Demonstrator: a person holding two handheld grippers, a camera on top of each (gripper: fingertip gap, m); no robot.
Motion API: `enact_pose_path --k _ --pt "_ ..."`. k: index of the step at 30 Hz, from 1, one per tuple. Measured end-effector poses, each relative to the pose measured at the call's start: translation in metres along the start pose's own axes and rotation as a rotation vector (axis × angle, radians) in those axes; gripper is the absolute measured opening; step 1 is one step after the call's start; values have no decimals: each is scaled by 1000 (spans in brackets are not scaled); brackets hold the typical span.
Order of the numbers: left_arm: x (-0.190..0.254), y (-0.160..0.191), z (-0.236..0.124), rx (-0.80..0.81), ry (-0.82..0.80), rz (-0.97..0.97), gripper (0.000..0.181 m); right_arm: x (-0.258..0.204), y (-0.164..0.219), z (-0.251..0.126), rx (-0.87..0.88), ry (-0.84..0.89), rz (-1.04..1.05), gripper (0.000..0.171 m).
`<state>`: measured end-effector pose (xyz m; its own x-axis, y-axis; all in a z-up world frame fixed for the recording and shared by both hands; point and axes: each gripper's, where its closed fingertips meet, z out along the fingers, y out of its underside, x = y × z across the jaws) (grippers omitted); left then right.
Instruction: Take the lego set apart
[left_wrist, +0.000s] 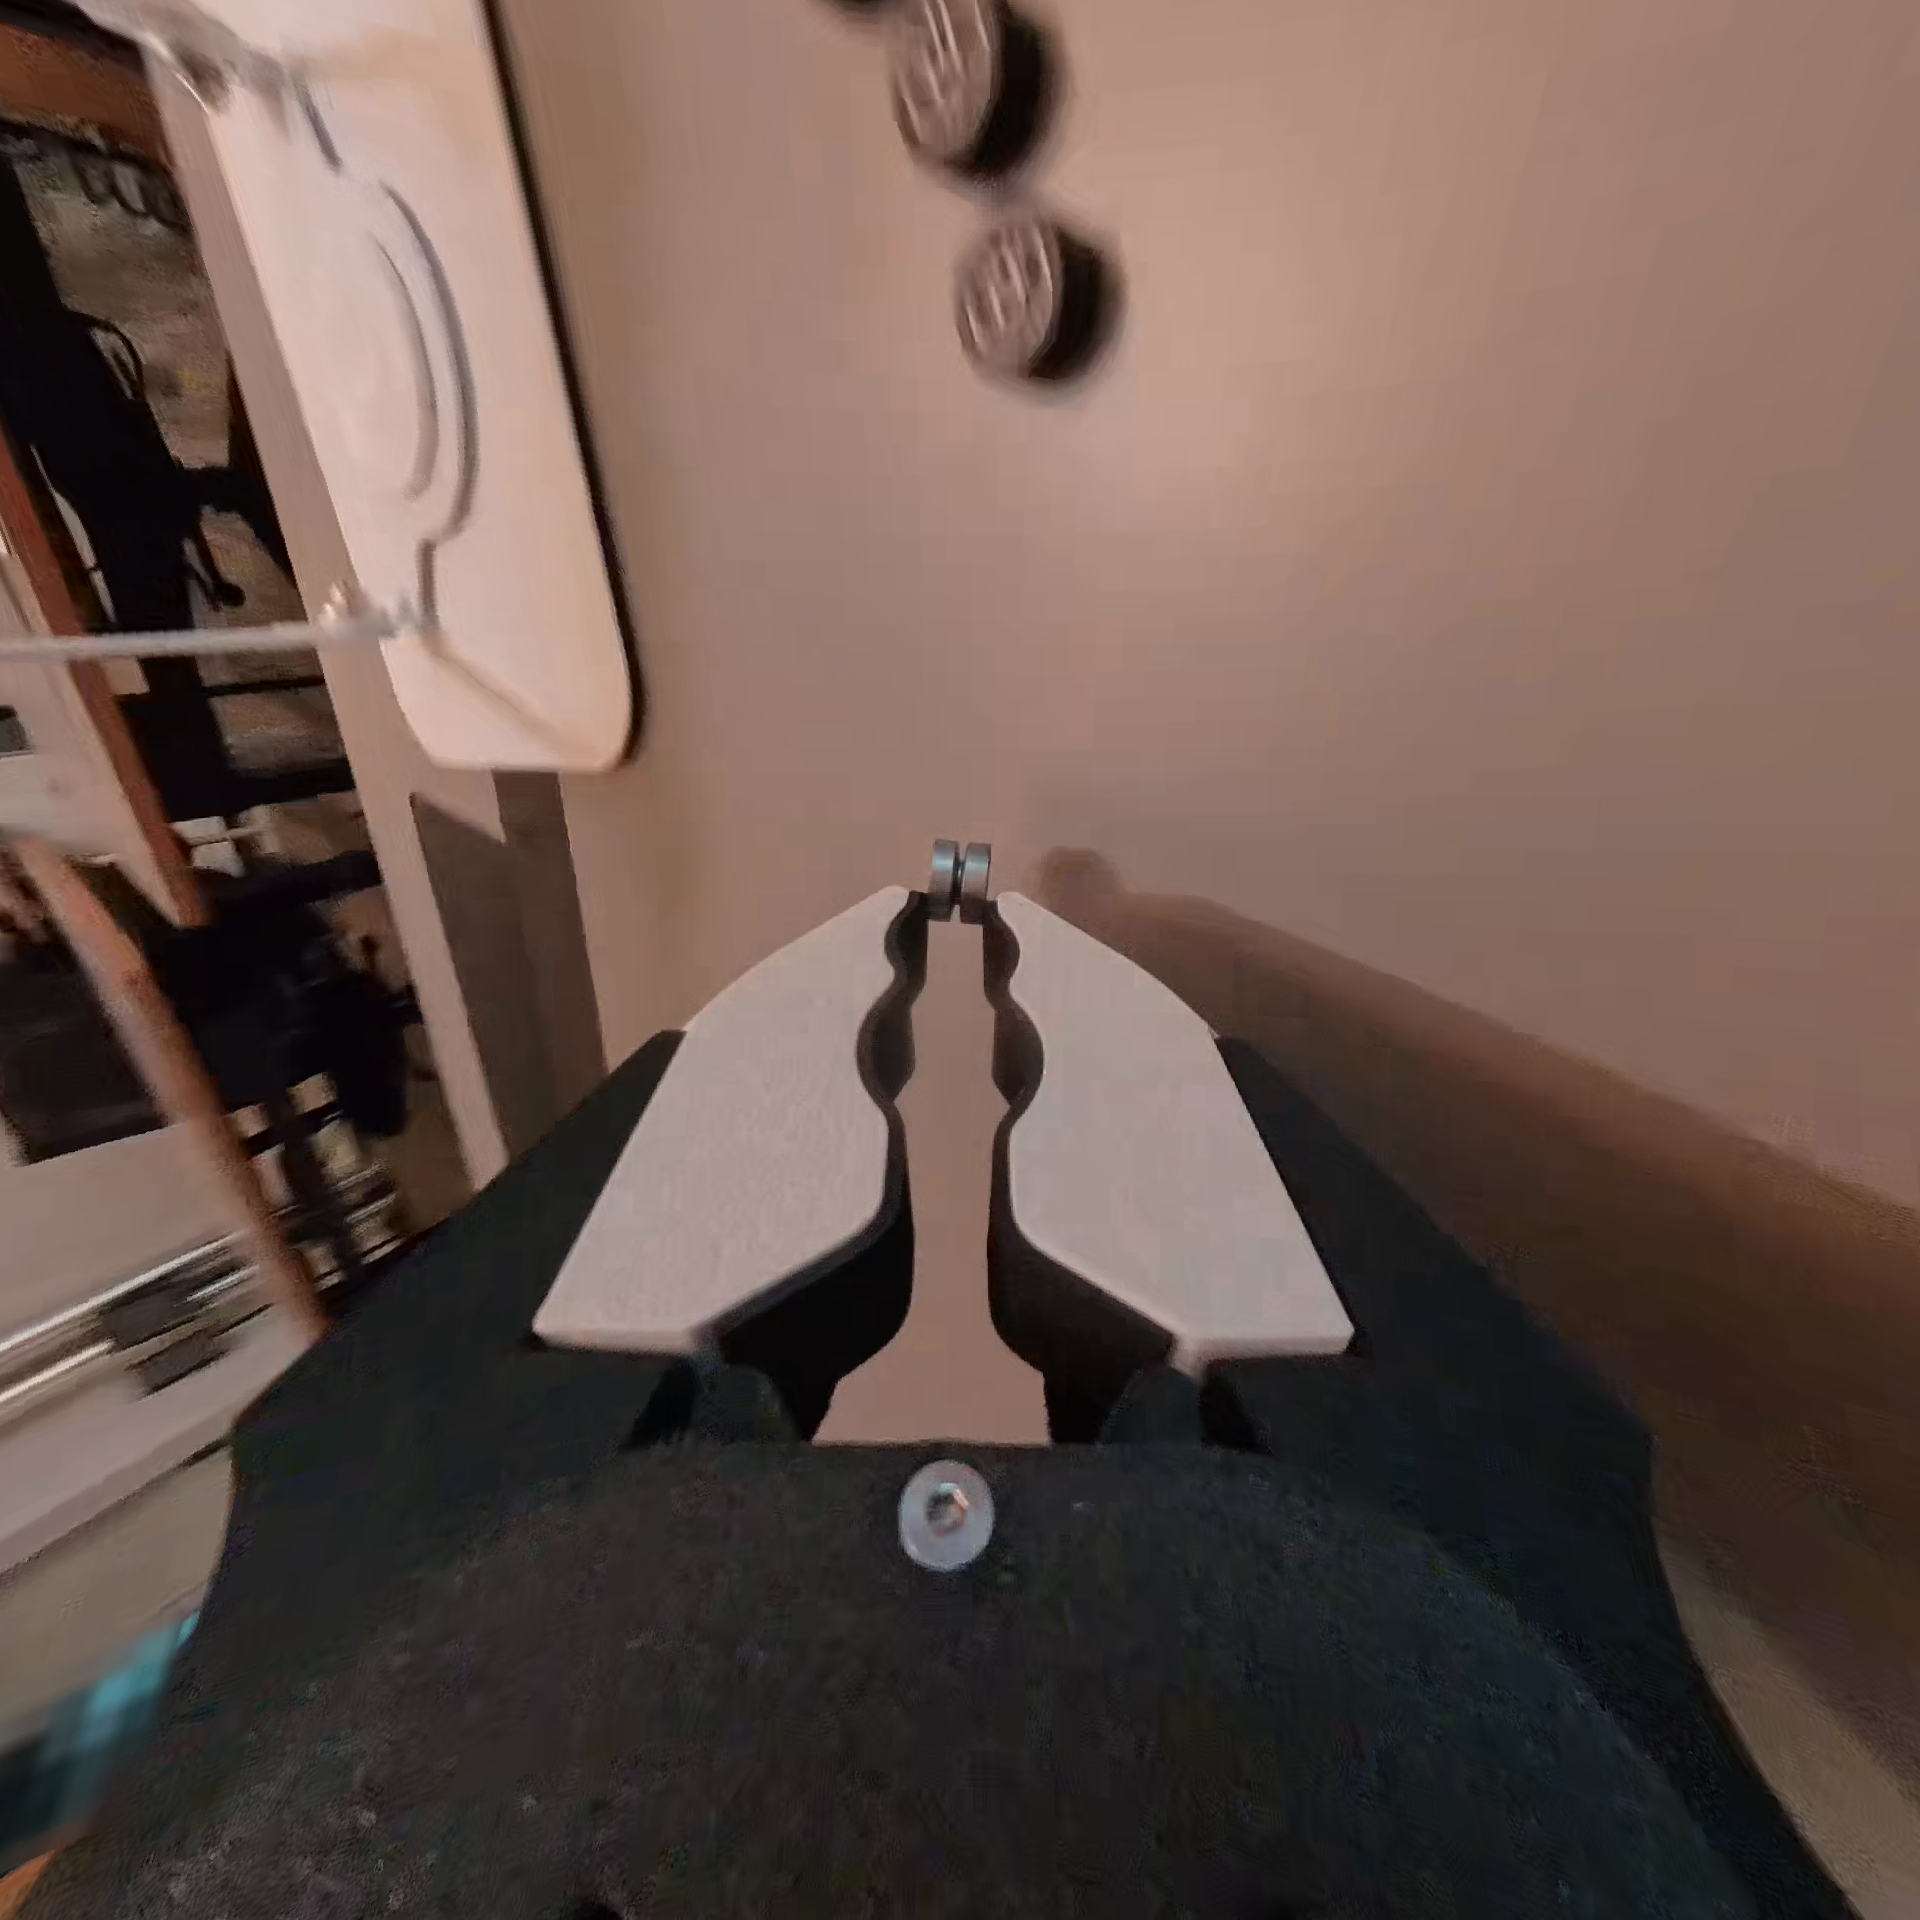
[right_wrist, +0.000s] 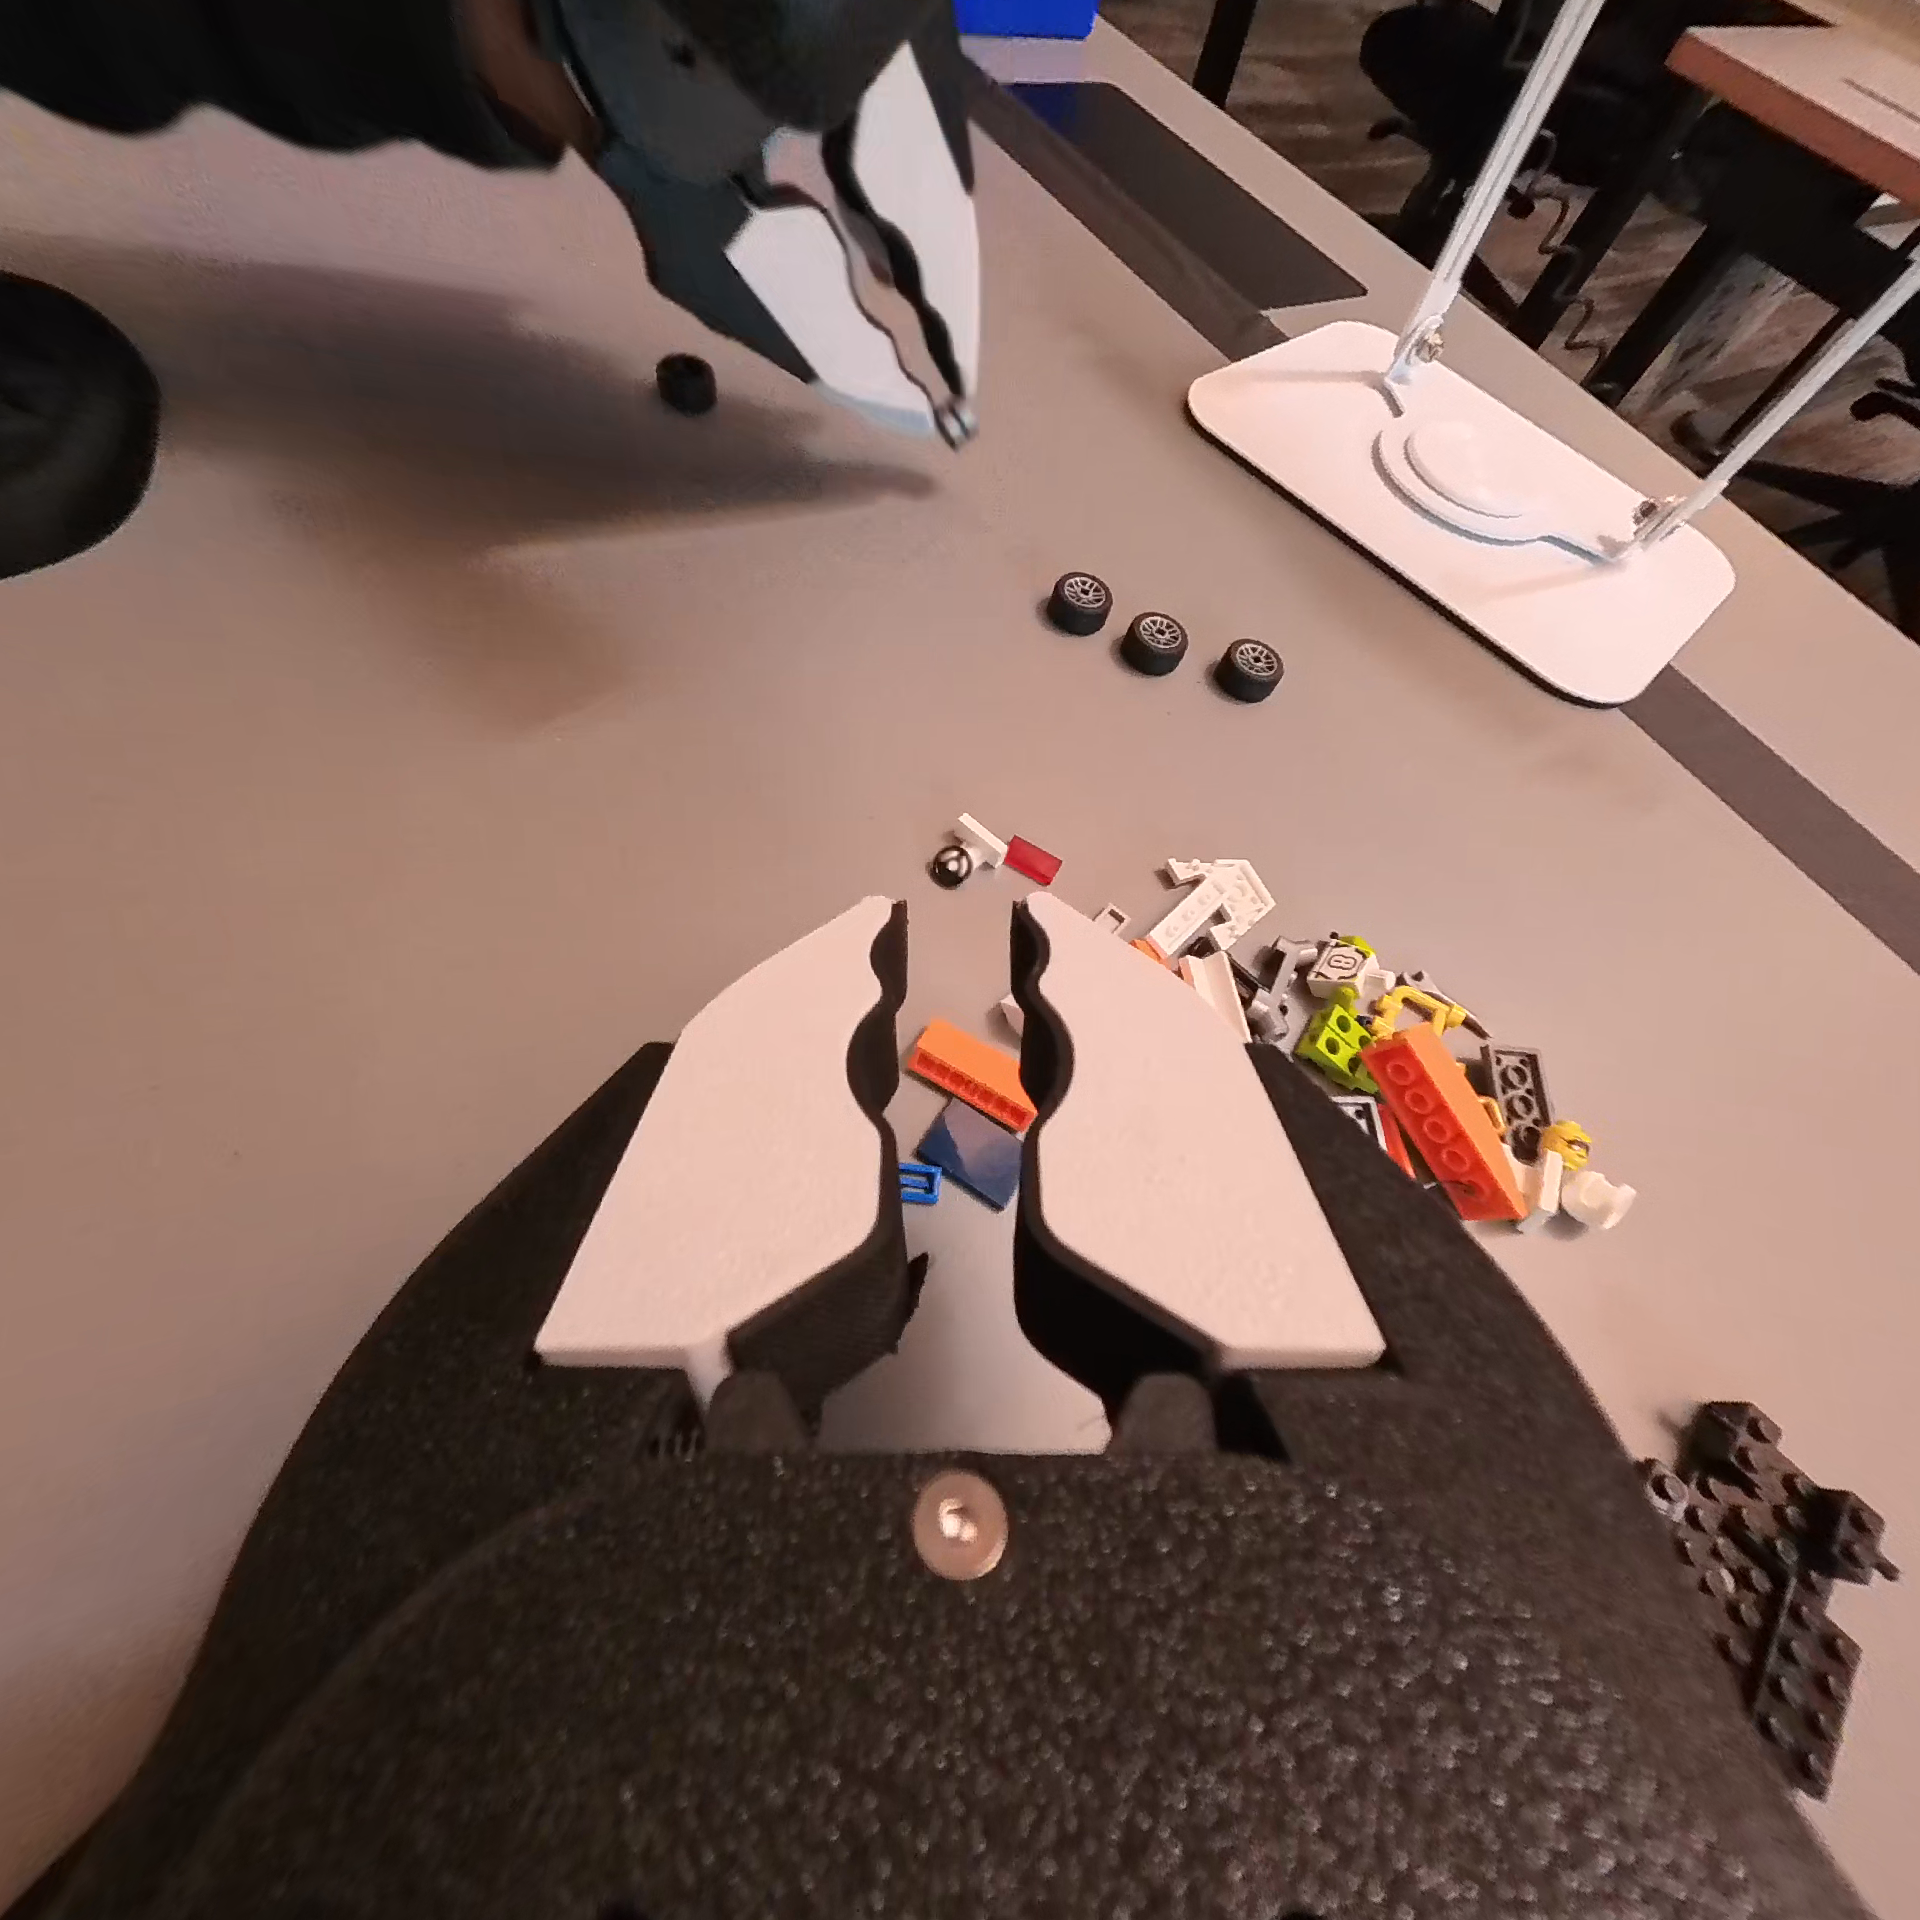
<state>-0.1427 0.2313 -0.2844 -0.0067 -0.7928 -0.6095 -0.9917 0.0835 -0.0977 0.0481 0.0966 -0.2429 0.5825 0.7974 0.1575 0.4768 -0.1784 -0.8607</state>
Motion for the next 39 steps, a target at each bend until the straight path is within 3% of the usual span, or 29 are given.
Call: enact_pose_path --k 3,6,16,23,27,36,39 --pt "7 44 -6 -157 17 85 10 -1 1 1 -4 -3 -2 19" --pt "28 60 -12 -153 156 7 11 -3 1 3 -9 -8 -3 18" --pt "31 45 -34 170 428 -441 21 -5 11 9 -48 -10 7 18" --pt "15 44 -22 286 459 -718 13 -8 16 13 -68 -20 3 18" --pt "31 41 -17 267 540 -690 12 -7 18 14 -76 -17 7 18" --pt "55 48 -31 225 511 -570 14 -10 19 15 -86 -25 -3 18" --pt "57 52 -33 221 496 -556 7 -10 19 15 -87 -24 -4 18"
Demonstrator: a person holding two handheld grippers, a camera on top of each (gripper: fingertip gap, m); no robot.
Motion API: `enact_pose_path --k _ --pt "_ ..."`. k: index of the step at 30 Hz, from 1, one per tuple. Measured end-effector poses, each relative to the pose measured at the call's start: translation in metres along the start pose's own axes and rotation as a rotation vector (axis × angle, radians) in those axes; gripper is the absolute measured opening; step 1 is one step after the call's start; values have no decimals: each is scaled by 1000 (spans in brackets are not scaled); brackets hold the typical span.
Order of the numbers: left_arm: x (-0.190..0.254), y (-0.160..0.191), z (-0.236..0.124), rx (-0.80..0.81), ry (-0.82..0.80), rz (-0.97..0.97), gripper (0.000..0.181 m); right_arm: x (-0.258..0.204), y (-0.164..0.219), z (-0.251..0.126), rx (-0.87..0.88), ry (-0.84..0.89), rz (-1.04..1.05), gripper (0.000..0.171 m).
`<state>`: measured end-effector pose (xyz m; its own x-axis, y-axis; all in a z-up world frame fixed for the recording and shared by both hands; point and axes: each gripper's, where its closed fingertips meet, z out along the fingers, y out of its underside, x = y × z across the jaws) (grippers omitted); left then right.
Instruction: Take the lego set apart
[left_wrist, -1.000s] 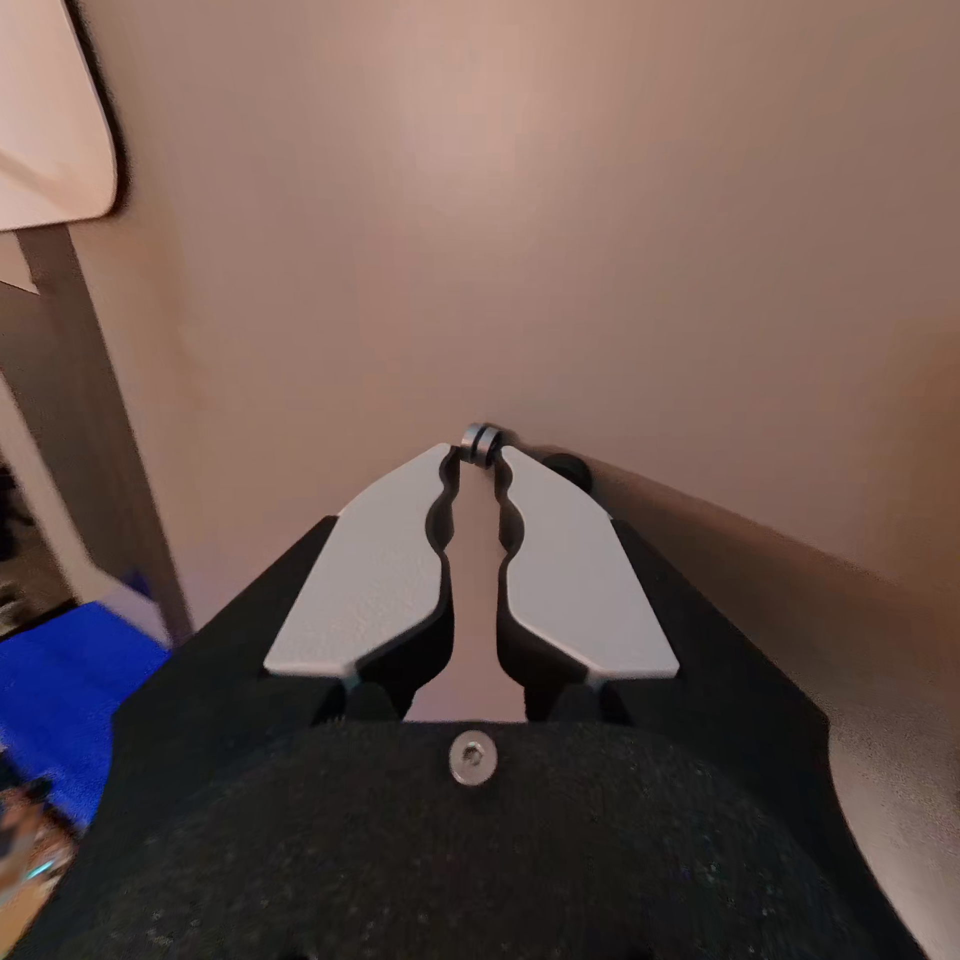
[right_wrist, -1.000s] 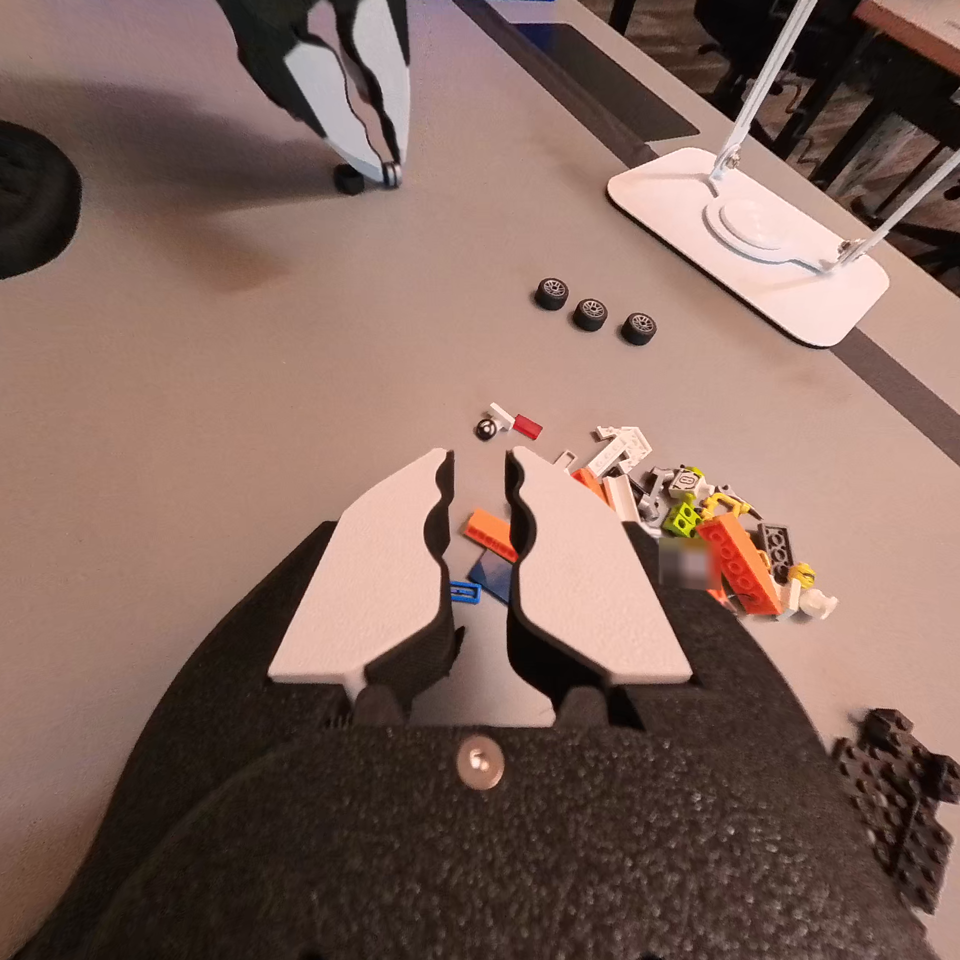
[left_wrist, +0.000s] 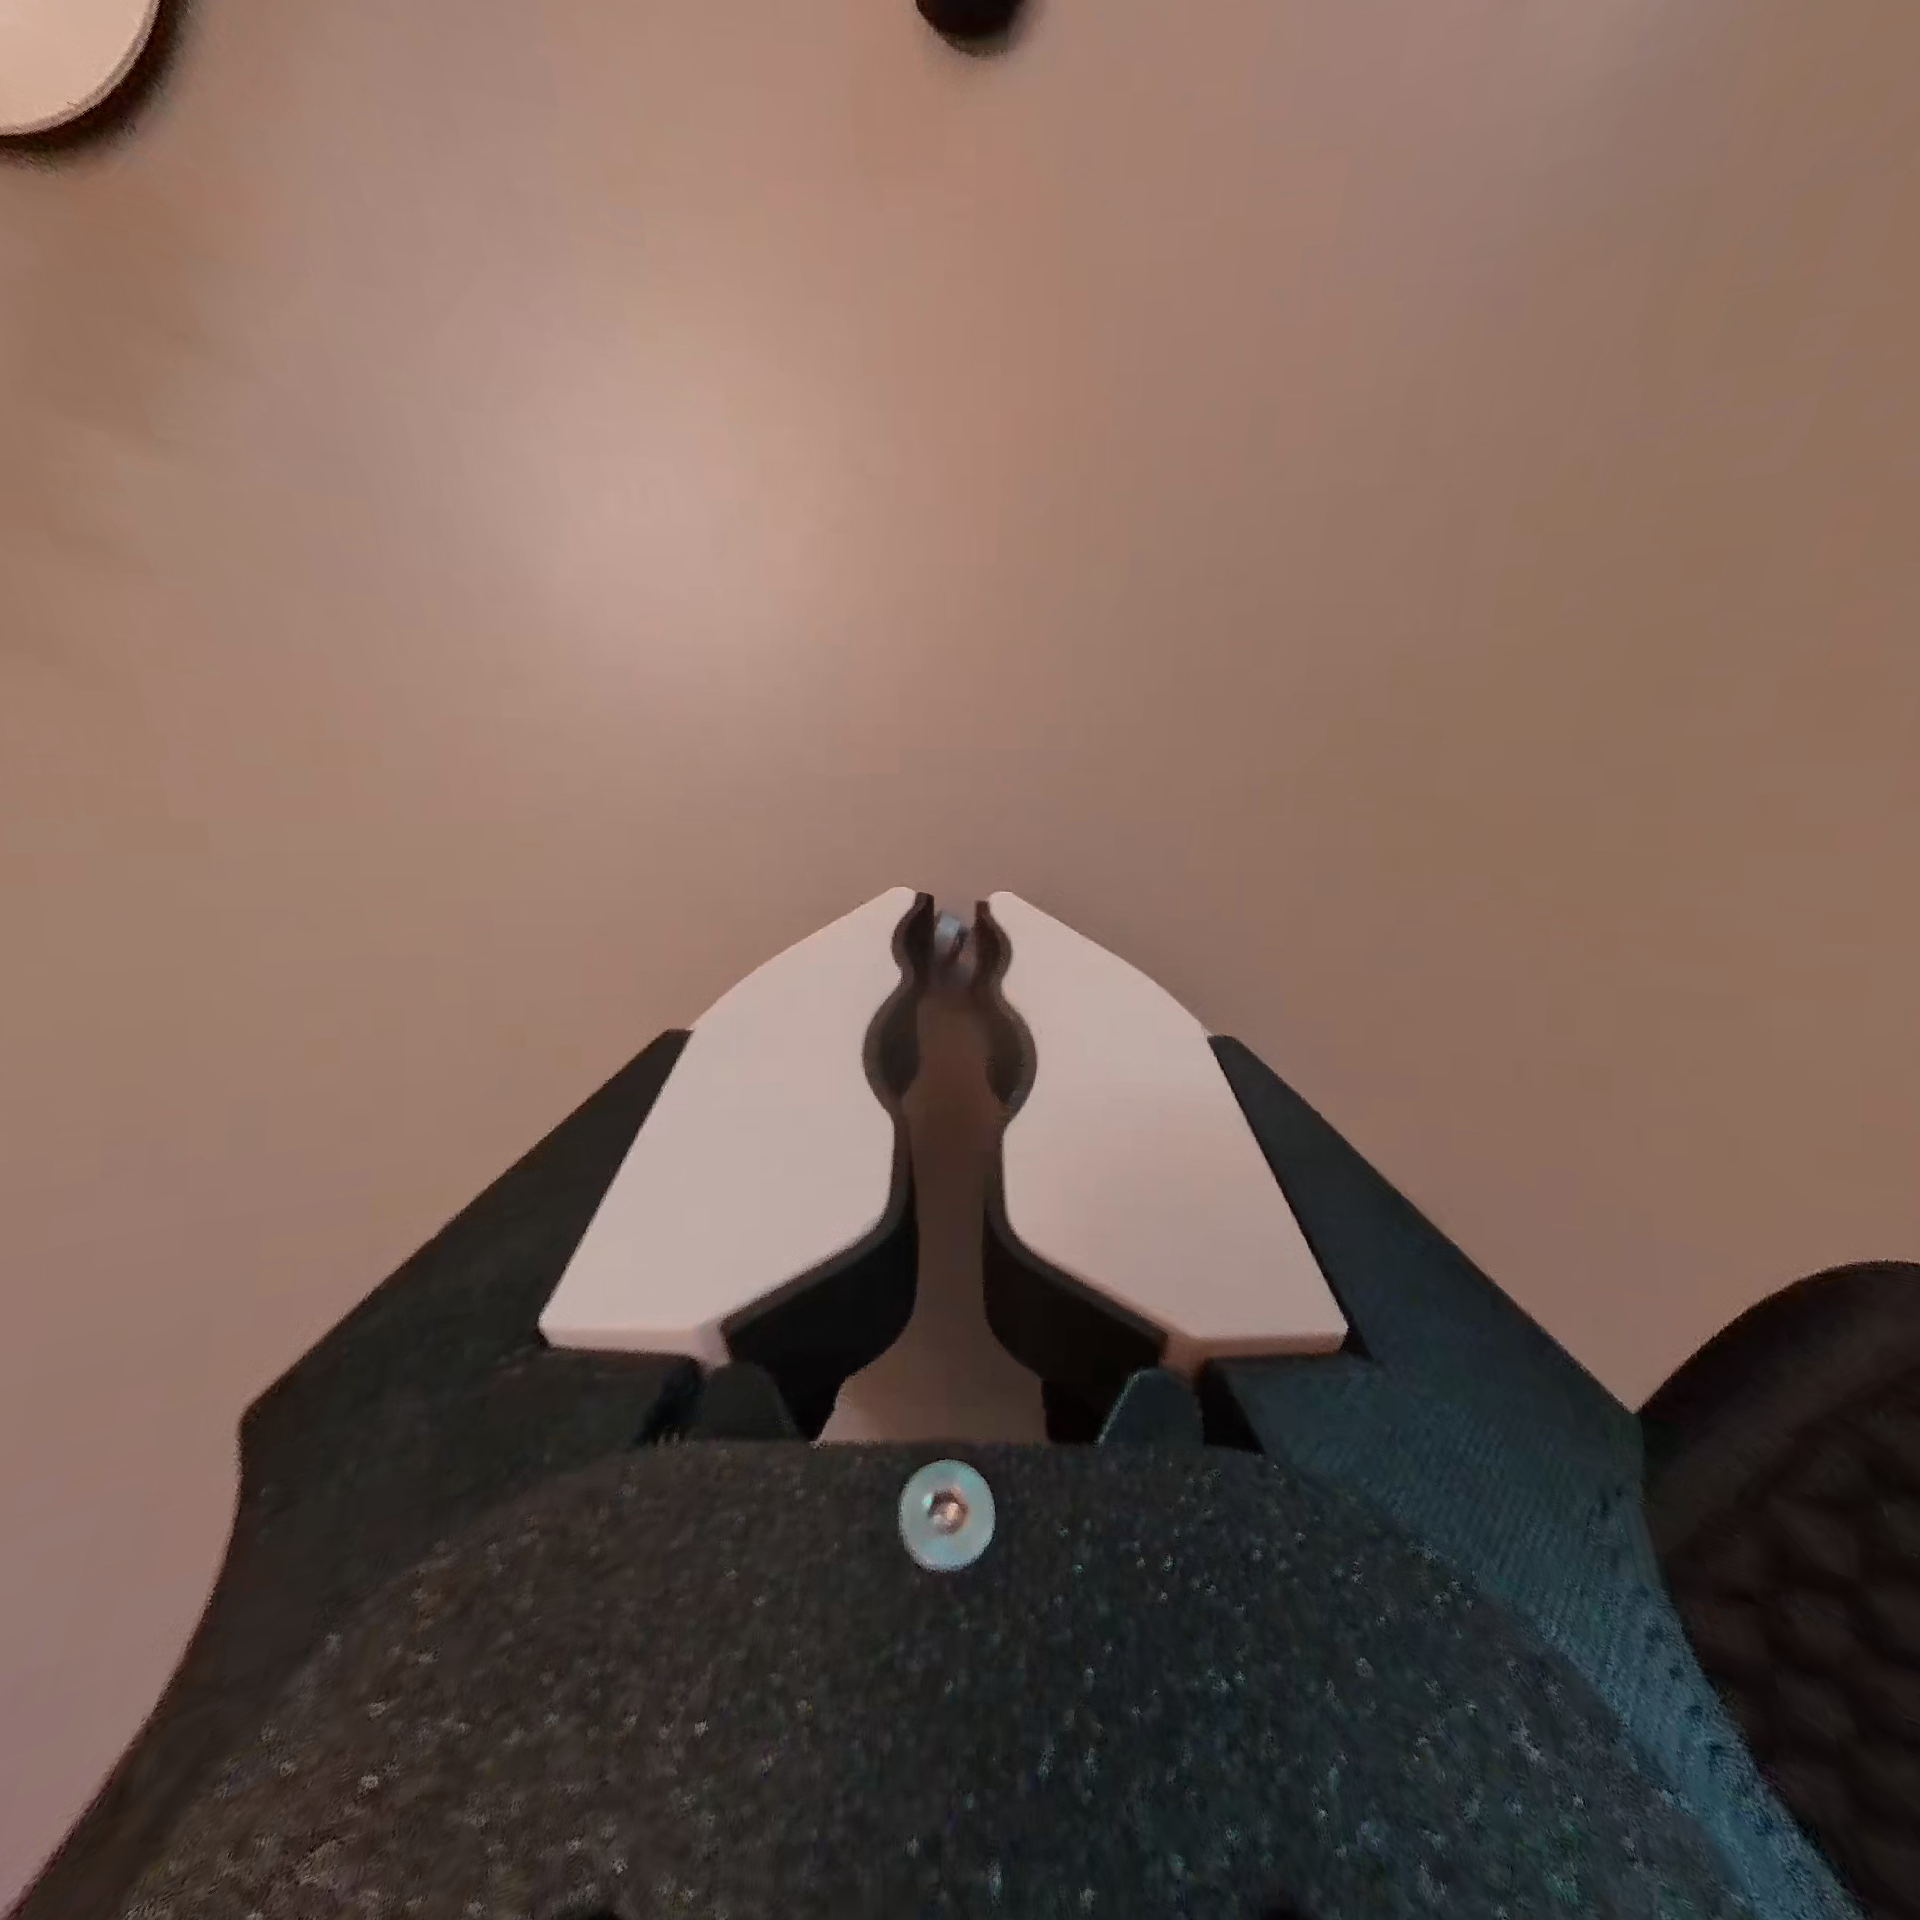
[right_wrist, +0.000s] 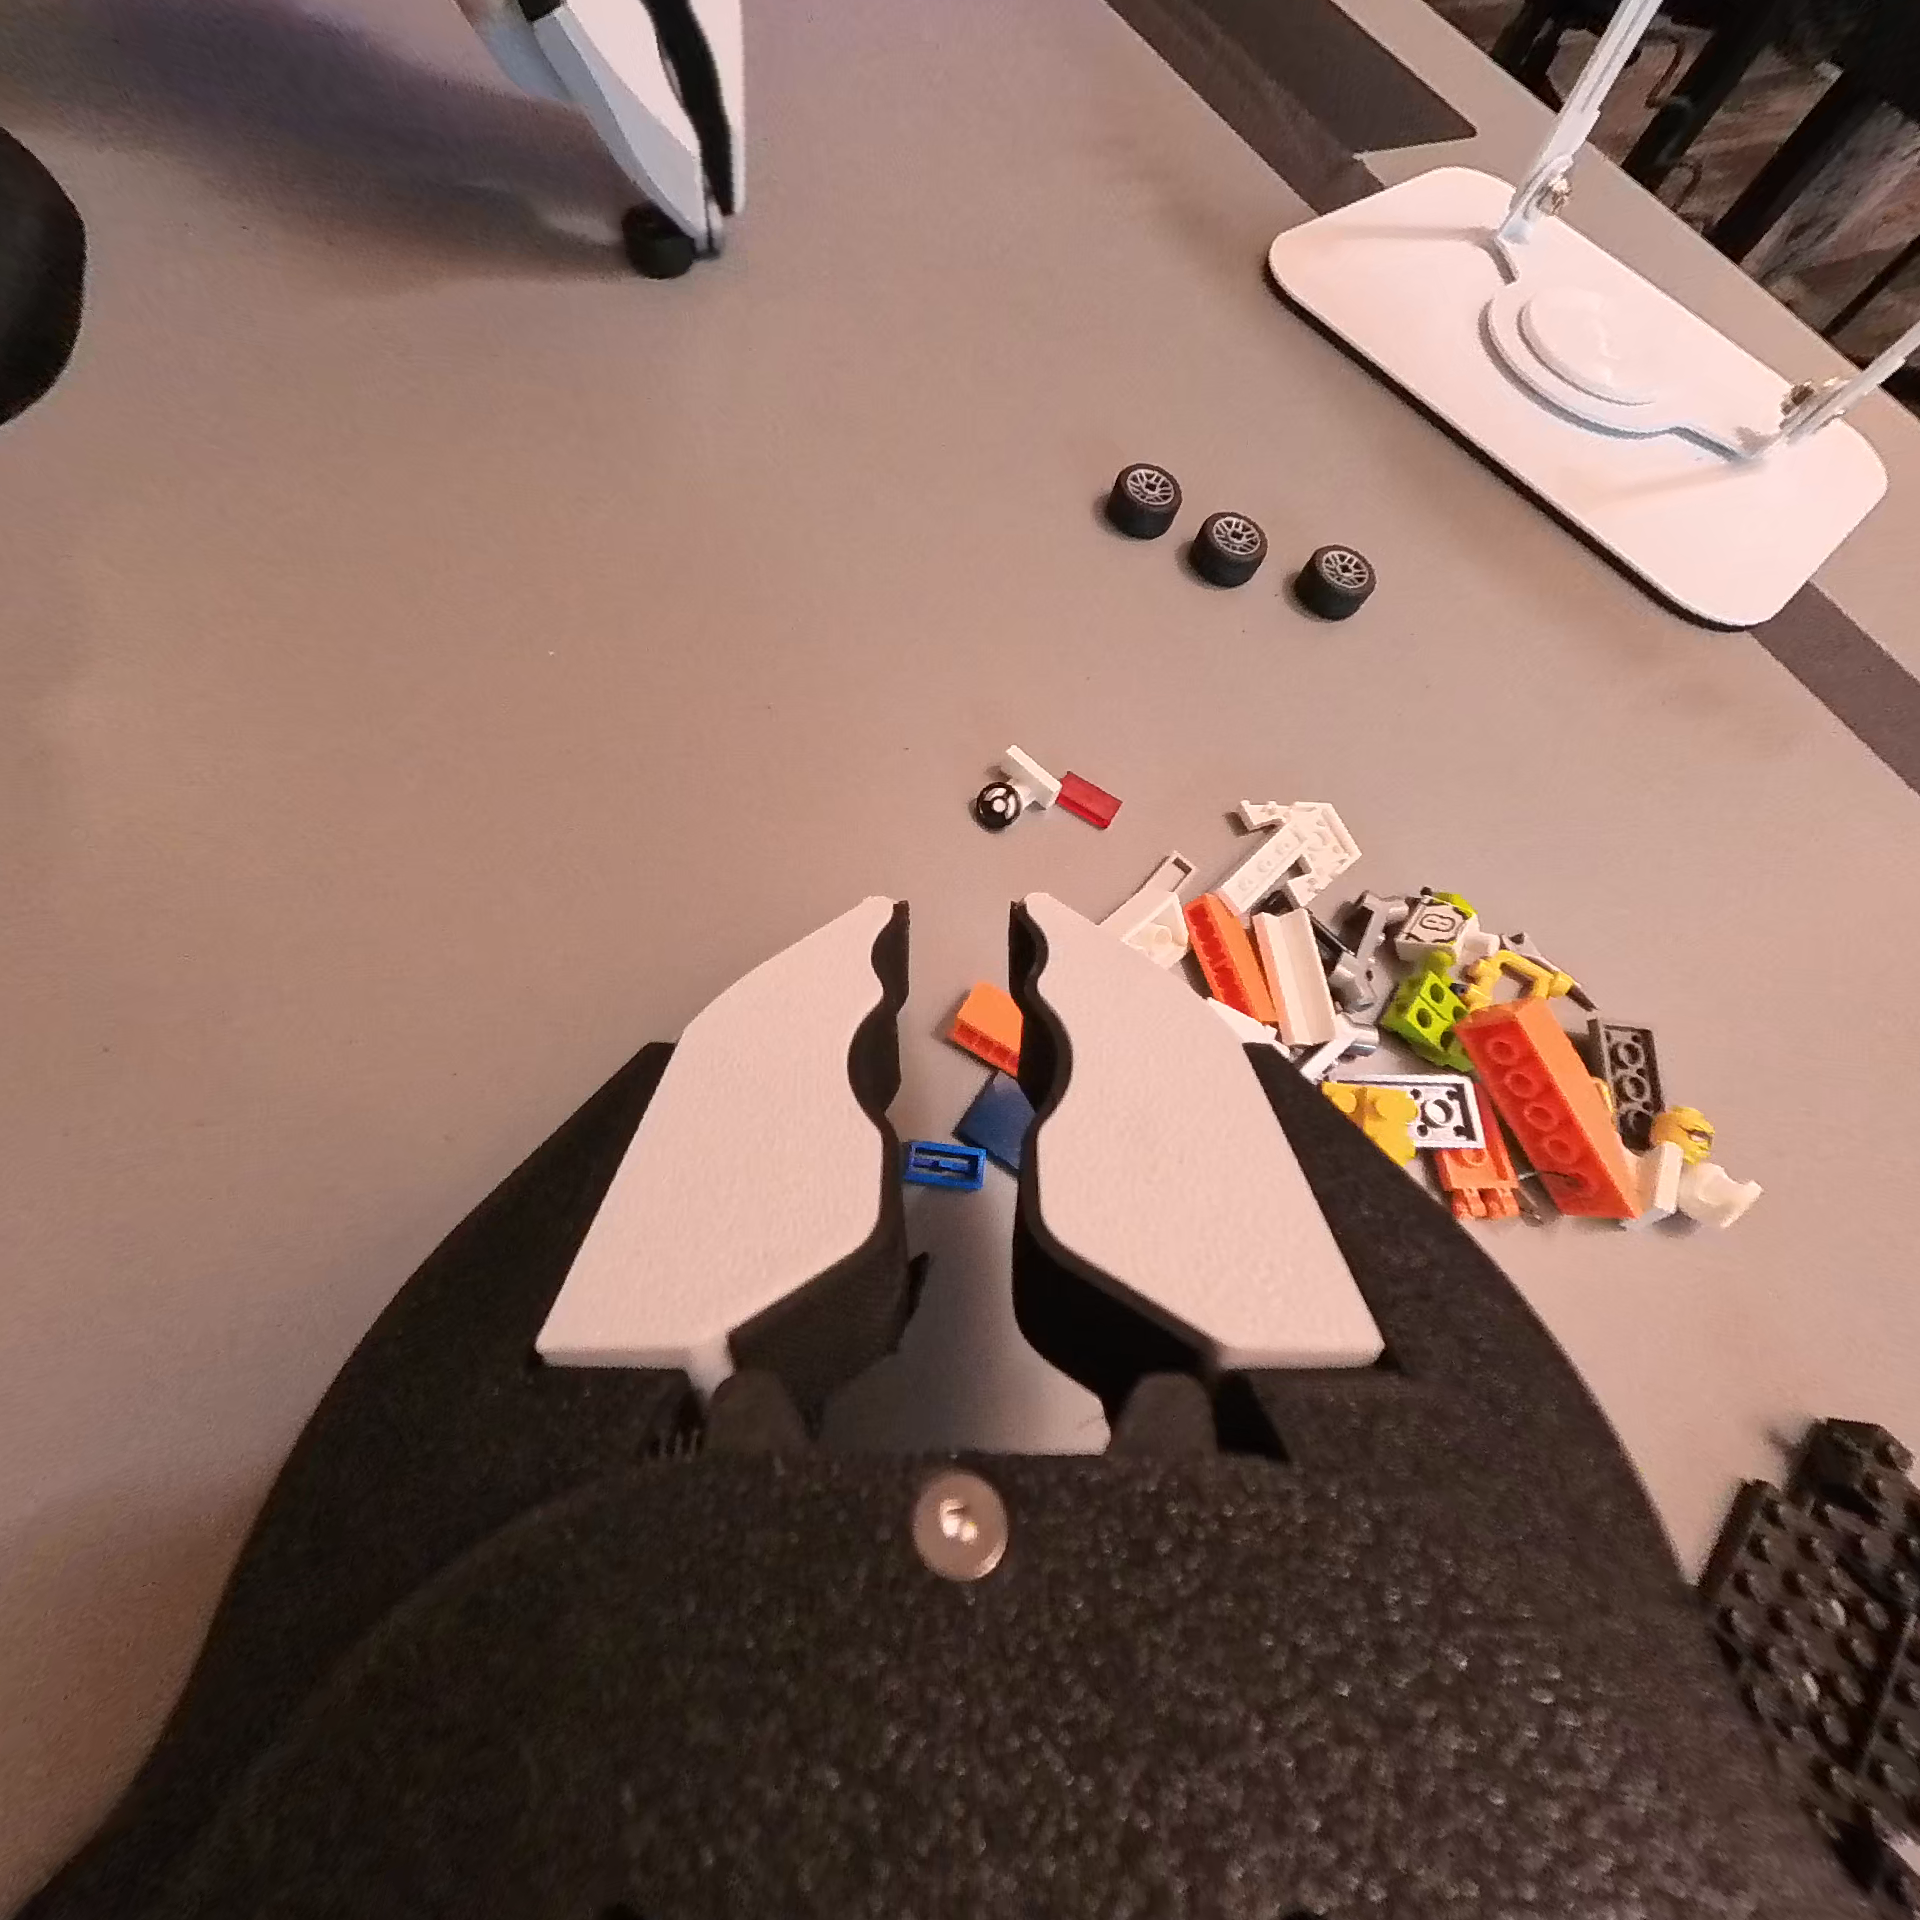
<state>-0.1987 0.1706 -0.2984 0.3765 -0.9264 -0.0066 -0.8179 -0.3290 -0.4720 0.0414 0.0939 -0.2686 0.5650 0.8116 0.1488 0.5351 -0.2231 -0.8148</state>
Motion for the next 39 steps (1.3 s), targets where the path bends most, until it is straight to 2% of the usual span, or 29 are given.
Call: enact_pose_path --k 6,15,20,23,26,31,39 --pt "-15 -8 -11 81 -96 35 0 0 0 0 0 2 -2 18" --pt "-53 -28 -15 149 -383 212 0 1 1 0 -4 7 0 18" --pt "-105 -18 -47 214 -548 60 0 2 2 0 -8 9 -5 18" --pt "-139 -1 -69 306 -556 -144 0 2 2 0 -10 10 -6 18" --pt "-163 20 -82 338 -584 -254 0 3 4 1 -14 9 2 18" --pt "-186 45 -84 349 -614 -359 4 1 5 3 -22 -1 6 18" --pt "-197 54 -67 349 -598 -411 7 1 10 7 -38 -11 18 18"
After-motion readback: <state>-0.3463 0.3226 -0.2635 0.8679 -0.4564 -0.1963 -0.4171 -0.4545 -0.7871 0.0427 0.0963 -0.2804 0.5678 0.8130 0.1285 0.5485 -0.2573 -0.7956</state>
